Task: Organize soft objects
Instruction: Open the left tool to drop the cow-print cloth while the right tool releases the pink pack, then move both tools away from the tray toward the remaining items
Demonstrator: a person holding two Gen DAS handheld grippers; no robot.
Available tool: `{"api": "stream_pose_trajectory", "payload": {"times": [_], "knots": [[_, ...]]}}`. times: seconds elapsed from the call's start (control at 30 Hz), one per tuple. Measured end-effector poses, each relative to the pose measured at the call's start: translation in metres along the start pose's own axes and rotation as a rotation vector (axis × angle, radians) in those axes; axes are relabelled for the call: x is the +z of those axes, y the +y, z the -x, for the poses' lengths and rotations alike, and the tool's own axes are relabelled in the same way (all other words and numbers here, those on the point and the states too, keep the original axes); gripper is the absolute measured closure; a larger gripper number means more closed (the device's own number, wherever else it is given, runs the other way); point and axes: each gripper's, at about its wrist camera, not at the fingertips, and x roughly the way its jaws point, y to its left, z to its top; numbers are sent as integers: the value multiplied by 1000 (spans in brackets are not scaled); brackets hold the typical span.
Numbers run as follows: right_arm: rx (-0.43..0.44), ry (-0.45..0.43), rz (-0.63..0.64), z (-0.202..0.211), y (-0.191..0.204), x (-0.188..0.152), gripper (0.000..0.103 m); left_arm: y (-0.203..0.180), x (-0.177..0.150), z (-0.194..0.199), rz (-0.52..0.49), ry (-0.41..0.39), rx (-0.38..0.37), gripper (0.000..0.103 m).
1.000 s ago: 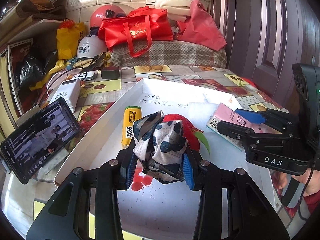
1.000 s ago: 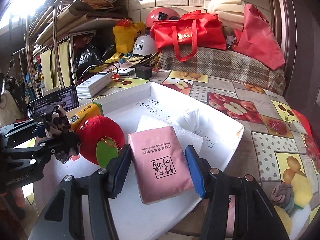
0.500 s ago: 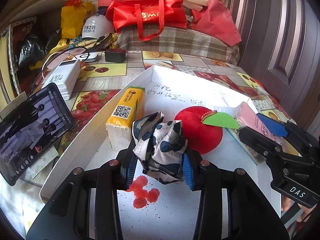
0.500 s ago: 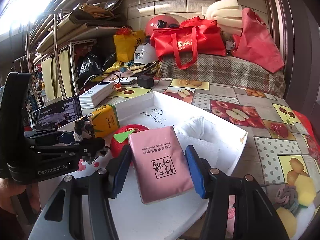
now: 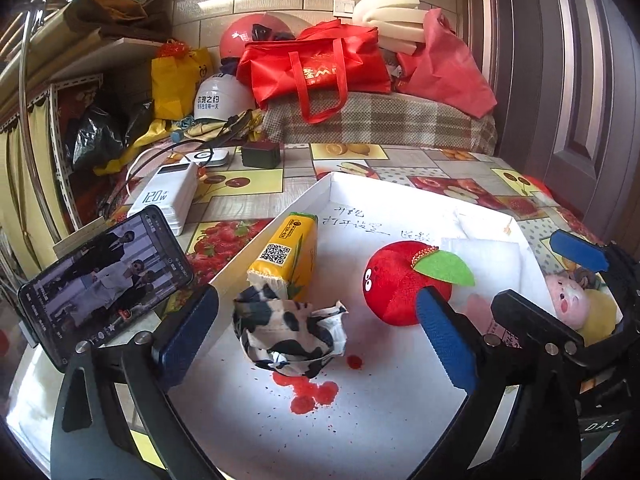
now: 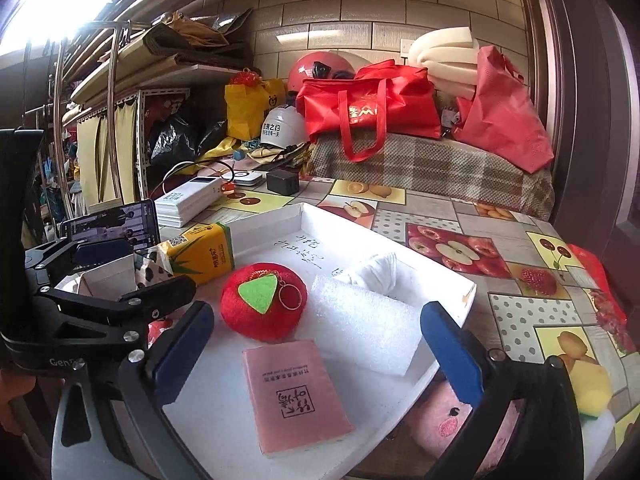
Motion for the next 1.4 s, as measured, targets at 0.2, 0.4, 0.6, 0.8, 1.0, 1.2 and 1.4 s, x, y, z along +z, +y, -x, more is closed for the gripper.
{"api": "stream_pose_trajectory", "payload": {"times": [0.2,0.4,0.6,0.8,1.0,1.2,1.4], "knots": [[-23,-79,-62,15,-12,-3,0,5,-3,17,28,-91,57,0],[-18,-133,-90,43,-15,-13,0,-2,-6,30,3,-161,103,0],[-17,-151,-94,78,-16,-28,0,-23,-14,45,-15,-179,42,0],[-84,-151,-162,106,-40,-43,0,-54,-22,60,-68,-182,-35,0],[-171,-173,-210,131,-74,-55,0,-78,-27,70,-121,-191,-86,0],[-247,-144,-366,157,-149,-77,0,-86,-28,71,-125,-167,-144,0],[-231,1,-437,163,-201,-96,0,-116,-32,68,-195,-100,-264,0]]}}
